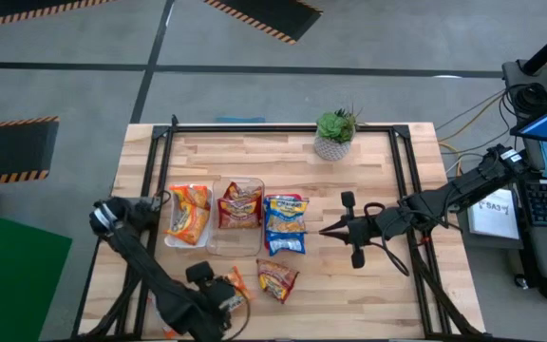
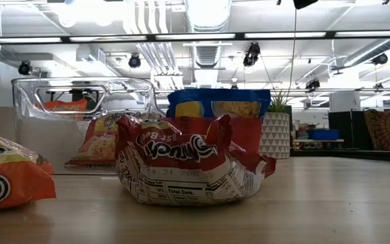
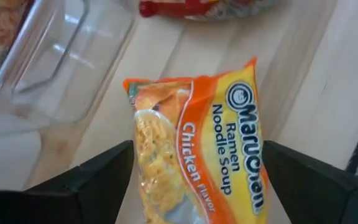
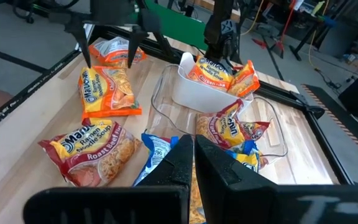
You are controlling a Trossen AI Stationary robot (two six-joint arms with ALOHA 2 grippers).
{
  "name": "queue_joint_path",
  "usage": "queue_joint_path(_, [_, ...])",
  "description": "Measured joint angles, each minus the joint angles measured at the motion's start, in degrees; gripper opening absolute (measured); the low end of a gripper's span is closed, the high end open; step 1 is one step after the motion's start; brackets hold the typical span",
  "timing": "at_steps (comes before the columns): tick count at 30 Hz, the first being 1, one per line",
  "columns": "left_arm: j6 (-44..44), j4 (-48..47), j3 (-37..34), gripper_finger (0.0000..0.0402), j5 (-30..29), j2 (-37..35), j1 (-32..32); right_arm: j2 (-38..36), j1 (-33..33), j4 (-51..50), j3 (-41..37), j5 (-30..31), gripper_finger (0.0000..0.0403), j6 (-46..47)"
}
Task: Sort Maruchan noodles
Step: Put the orange noodle pack into the white bin
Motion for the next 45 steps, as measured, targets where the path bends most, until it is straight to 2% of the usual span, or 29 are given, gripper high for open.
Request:
queue_joint_path(7, [-12.7, 11.5, -13.5, 0.0328, -7.3, -5.3, -3.9, 0.0, 0.0, 0.0, 0.0, 0.0, 0.0009, -1.2])
queue_joint_path(14, [-13.7, 25.7, -24.2, 0.0327, -8.7, -5.5, -4.0, 0.0, 0.0, 0.5, 0.0, 0.0, 0.0009, -1.8])
queue_joint_path(21, [-14.5, 36.0, -30.4, 0.0319, -9.0, -5.4, -4.2, 0.0, 0.0, 0.5, 0.0, 0.0, 0.0009, -1.7])
queue_joint_path(25, [-12.2, 36.7, -30.0, 0.0266, -8.7, -5.4, -4.5, 0.0, 0.0, 0.4, 0.0, 0.0, 0.0009, -1.1])
queue_joint_path(31, [-8.5, 35.9, -28.0, 0.0114, -6.6, -5.5, -4.5, 0.0, 0.0, 0.4, 0.0, 0.0, 0.0009, -0.8])
queue_joint_path(34, [-6.4, 33.2, -25.6, 0.004, -6.4, -5.9, -4.6, 0.0, 0.0, 0.4, 0.0, 0.0, 0.0009, -0.5])
queue_joint_path(36, [-4.8, 29.2, -23.0, 0.0014, -6.0, -6.4, -4.6, 0.0, 0.0, 0.4, 0.0, 0.0, 0.0009, -0.2])
queue_joint_path(40, [-2.9, 12.2, -14.5, 0.0021, -5.7, -7.5, -4.6, 0.0, 0.0, 0.4, 0.0, 0.0, 0.0009, -0.2])
queue_joint_path(45, [-7.2, -17.1, -0.9, 0.0015, -13.0, -9.2, -3.9, 0.0, 0.0, 0.4, 0.0, 0.0, 0.0009, -0.2])
